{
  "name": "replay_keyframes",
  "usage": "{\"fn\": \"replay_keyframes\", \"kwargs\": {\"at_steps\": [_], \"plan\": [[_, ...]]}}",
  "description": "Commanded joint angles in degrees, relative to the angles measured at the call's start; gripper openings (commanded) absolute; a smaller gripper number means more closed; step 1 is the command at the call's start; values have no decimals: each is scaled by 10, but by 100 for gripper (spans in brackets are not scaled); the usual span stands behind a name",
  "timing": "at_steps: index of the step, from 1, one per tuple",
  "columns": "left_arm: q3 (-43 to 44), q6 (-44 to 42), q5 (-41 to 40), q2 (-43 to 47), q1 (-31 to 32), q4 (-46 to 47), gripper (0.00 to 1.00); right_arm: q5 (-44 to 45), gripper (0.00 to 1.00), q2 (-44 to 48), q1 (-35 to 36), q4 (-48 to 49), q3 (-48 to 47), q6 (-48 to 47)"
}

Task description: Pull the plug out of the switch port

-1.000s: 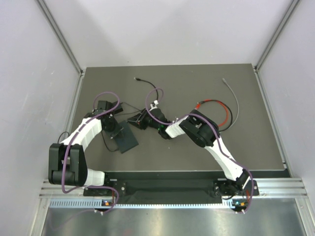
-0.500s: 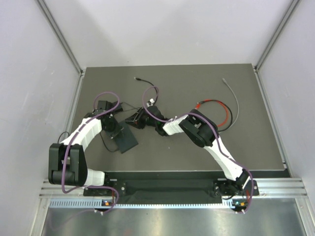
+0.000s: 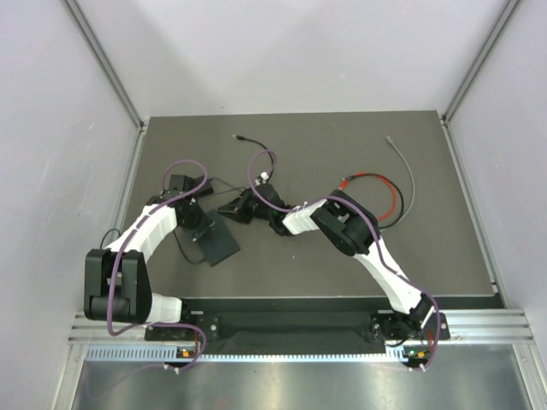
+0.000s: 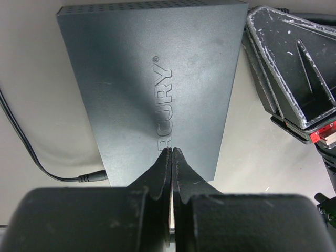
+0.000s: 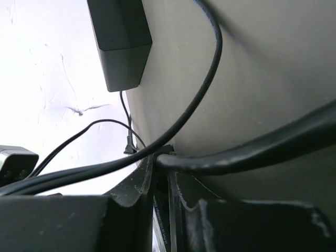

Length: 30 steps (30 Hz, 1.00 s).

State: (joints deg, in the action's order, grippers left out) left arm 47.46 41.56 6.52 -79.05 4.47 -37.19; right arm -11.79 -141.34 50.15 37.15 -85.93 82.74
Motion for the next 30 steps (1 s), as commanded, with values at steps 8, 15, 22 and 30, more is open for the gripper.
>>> {"fn": "replay_keyframes", "kwargs": {"at_steps": [8,15,22,30], "plan": [[-16,74,-55,5,-7,-50,0,6,0,-46,-9,113,58,107],[-12,87,-60,8,-8,-65,0,43,0,39,-21,-100,66,34],[-17,93,-61,3,-9,-62,0,153,0,79,-18,-281,24,-46],[-18,28,22,11,-6,0,0,43,0,37,-28,-140,36,-22]]}}
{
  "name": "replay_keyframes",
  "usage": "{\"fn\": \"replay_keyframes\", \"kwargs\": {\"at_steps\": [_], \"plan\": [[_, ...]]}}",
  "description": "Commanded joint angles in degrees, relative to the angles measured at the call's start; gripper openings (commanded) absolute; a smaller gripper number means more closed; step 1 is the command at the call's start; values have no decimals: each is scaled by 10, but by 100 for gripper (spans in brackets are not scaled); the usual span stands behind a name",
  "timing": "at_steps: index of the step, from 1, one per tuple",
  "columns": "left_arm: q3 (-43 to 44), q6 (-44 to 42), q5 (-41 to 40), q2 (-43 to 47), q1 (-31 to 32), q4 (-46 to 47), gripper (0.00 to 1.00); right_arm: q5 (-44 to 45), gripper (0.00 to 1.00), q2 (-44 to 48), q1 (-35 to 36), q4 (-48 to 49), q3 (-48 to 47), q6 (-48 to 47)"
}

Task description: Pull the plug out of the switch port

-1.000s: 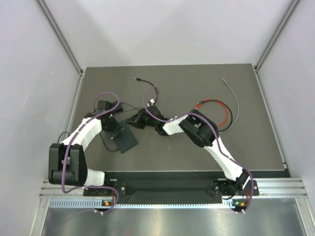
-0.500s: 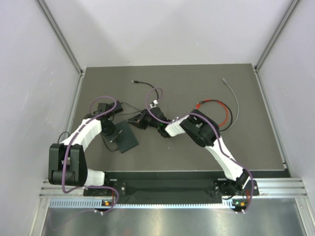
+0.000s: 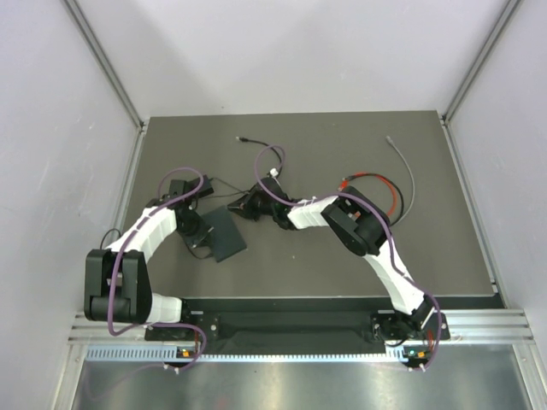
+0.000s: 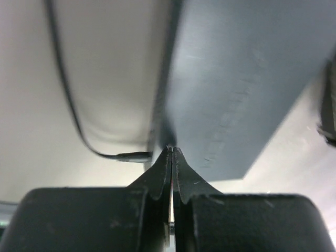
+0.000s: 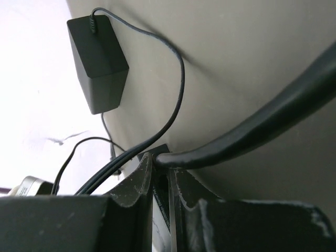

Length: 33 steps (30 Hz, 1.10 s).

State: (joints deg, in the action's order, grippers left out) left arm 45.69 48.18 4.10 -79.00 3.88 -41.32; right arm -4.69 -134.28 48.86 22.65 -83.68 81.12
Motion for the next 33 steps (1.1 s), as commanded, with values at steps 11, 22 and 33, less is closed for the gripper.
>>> {"fn": "replay_keyframes", "kwargs": {"at_steps": [11,22,33], "plan": [[44,-25,78,-24,31,87,0,-29,0,-24,-15,119,72,60],[72,55,-36,-104,33,-12,0,80,0,41,8,-76,24,-148],[29,74,-36,-110,25,1,0,-91,0,-15,-74,267,152,110]]}}
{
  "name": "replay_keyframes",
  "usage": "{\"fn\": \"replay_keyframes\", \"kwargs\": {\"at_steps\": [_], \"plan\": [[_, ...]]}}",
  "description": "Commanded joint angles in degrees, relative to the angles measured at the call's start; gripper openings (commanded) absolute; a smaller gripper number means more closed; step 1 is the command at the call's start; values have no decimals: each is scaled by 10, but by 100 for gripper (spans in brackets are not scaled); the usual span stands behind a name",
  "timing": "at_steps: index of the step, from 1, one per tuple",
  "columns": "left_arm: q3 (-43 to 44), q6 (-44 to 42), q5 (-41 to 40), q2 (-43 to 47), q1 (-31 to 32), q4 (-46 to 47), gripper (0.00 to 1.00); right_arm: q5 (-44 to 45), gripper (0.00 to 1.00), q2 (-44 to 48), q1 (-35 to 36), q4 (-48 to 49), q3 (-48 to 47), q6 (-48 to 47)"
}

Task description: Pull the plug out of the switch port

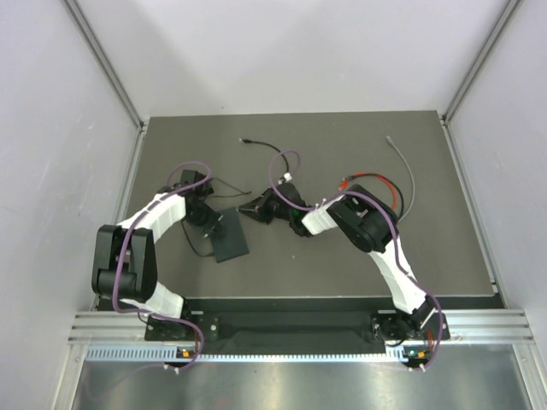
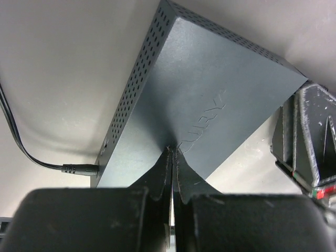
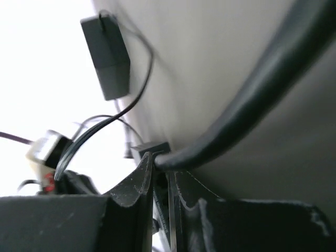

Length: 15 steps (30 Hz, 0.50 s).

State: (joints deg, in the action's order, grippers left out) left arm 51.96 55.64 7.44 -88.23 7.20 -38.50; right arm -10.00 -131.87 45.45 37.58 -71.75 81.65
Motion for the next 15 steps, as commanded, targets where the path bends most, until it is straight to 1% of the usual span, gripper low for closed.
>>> {"fn": "replay_keyframes", "kwargs": {"at_steps": [1,2,5,8,11,12,13,14,15], "plan": [[-38,2,-70,-19,-8,-25,0,-42,0,-49,-42,146,35,124],[-40,3,-67,-19,-8,-22,0,-42,0,-52,-43,144,35,129],[-46,7,-63,-21,-8,-16,0,-17,0,-21,-42,59,32,62],[-49,6,-67,-17,-8,-16,0,-8,0,-19,-44,48,35,62],[-45,-11,-53,-16,-8,-7,0,-1,0,-8,-45,17,35,25],[-38,-26,-45,-15,-8,-6,0,8,0,15,-44,-21,38,-18],[-35,-33,-44,-13,-8,-7,0,11,0,29,-42,-43,41,-42],[-33,-40,-42,-3,-8,-5,0,16,0,63,-41,-68,45,-82],[-30,-53,-36,4,-8,-3,0,27,0,83,-41,-90,68,-96]]}}
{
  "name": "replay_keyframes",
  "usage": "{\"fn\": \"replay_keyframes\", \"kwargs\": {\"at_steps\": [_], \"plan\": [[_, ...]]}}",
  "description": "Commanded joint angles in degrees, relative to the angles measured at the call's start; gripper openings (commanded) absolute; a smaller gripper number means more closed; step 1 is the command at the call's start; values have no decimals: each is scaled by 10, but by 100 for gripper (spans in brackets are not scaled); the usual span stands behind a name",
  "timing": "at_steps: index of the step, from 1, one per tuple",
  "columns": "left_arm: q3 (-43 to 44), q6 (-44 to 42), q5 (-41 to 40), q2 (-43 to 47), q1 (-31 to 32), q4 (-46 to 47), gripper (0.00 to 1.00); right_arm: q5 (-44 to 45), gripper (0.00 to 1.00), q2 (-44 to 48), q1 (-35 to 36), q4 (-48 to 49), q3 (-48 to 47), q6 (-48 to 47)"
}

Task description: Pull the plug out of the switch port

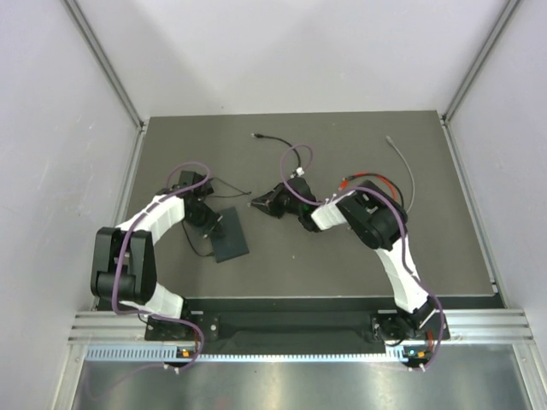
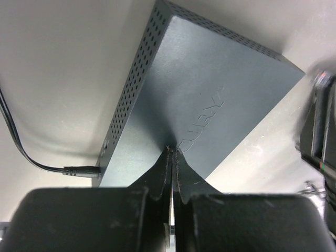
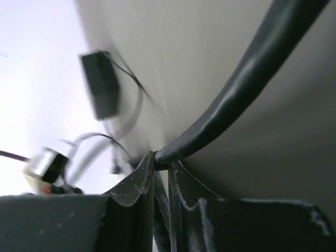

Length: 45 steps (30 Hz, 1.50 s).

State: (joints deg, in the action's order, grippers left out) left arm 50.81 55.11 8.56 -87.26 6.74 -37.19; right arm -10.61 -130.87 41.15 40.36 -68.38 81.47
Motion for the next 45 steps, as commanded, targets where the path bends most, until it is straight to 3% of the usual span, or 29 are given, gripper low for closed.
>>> {"fn": "replay_keyframes", "kwargs": {"at_steps": [1,8,13,18,23,32,36,43,45], "plan": [[-18,-55,-39,4,-2,-12,0,35,0,93,-1,-134,46,-113],[-23,-106,35,111,-2,13,0,-1,0,236,-65,-355,57,-341],[-26,-127,125,164,-2,22,0,-45,0,328,-136,-402,117,-398],[-25,-138,149,202,-1,16,0,-106,0,401,-213,-490,164,-457],[-26,-146,157,231,0,2,0,-92,0,479,-279,-542,229,-496],[-55,-128,180,254,1,26,0,-89,6,491,-399,-644,261,-601],[-58,-133,176,270,2,12,0,-109,17,489,-403,-642,283,-611],[-48,-149,148,300,2,-37,1,-39,60,626,-394,-671,294,-621],[-48,-147,133,308,2,-45,2,-28,65,648,-376,-693,277,-620]]}}
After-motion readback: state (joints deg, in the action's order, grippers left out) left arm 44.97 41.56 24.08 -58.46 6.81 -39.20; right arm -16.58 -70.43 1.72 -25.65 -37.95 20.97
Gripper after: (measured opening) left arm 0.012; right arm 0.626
